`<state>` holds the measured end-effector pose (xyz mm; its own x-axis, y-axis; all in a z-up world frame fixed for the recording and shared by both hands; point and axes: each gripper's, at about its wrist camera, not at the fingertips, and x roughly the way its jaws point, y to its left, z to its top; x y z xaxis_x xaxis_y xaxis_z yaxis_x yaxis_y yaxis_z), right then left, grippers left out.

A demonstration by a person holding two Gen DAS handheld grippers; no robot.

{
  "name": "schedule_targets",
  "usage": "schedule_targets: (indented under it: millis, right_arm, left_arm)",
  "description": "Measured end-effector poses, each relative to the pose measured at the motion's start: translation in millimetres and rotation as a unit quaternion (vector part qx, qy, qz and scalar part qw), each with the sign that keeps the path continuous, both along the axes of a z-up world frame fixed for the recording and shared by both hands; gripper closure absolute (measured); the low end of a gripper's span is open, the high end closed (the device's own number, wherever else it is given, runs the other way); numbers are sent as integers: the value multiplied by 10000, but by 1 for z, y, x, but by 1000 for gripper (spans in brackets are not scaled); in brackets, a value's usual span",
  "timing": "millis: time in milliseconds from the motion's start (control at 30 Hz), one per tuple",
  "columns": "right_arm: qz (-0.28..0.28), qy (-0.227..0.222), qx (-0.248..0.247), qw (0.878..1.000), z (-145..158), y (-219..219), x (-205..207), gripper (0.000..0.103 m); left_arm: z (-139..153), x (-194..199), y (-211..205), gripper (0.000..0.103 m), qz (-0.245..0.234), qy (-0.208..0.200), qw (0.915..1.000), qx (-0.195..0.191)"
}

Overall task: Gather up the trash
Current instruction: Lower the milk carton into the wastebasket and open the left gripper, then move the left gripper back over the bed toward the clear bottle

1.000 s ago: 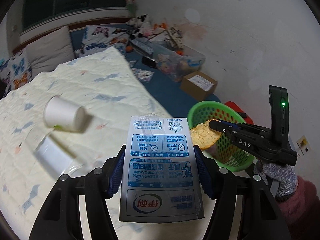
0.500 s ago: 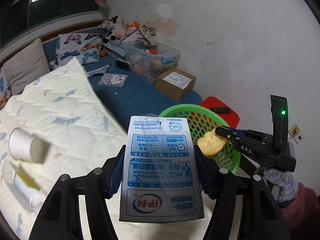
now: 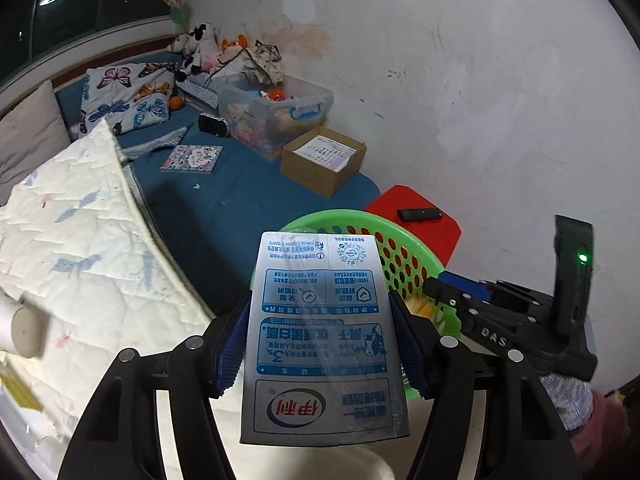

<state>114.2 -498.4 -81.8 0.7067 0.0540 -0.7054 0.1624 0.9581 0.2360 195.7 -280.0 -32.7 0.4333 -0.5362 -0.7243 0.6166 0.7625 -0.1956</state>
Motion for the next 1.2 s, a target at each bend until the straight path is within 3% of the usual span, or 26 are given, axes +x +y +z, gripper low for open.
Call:
schedule_targets:
  millis: [600,833,1200]
  right_arm:
    - [-136,-166,-38,9998,9,-8,-29,54]
    - [-213,-191,-7,9996,11,-11,-34,51]
    - [33,-250,-5,9997,19,4,-30,43]
  left_arm:
    - [-15,11,-32,39,-124,135,9998,99]
    - [-20,14,-37,28,-141,187,9997,89]
    - [-10,2,-6,28,172,-25,9997,174]
